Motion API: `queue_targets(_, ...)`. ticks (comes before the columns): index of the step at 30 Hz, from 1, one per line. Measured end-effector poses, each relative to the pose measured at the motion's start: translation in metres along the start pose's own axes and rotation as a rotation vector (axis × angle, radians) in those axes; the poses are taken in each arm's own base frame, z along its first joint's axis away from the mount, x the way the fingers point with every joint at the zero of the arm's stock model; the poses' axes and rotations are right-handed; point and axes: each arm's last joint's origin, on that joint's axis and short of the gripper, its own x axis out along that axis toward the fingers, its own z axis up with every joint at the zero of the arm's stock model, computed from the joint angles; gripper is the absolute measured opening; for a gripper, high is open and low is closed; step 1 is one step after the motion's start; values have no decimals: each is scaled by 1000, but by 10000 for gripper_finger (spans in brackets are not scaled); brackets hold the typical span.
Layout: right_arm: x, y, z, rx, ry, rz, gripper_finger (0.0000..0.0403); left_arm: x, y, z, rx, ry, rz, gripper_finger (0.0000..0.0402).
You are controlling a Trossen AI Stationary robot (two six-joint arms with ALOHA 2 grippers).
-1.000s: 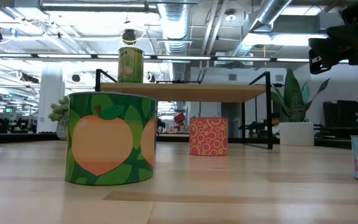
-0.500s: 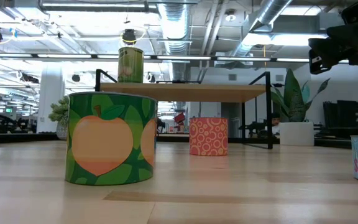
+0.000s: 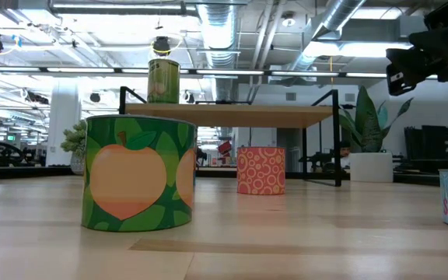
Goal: Pick and place cans onto a shelf
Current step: Put the canned green beans on the shelf
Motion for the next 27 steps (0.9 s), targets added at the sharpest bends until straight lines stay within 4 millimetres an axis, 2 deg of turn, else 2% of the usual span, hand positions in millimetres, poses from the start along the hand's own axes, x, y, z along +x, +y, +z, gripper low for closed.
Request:
queue_targets(8, 0, 0, 0, 47, 0, 0, 182, 2, -3, -8, 18, -19, 15, 104)
queue_targets(18, 0, 0, 0, 50, -1, 0, 182, 2, -3, -9, 30, -37, 23, 104)
queue_targets(24, 0, 0, 0, 71, -1, 0, 182, 2, -3, -9, -77, -25, 18, 104)
queue_targets(27, 0, 0, 0, 111, 0, 0, 182, 3, -3, -10, -149, -82, 30, 104)
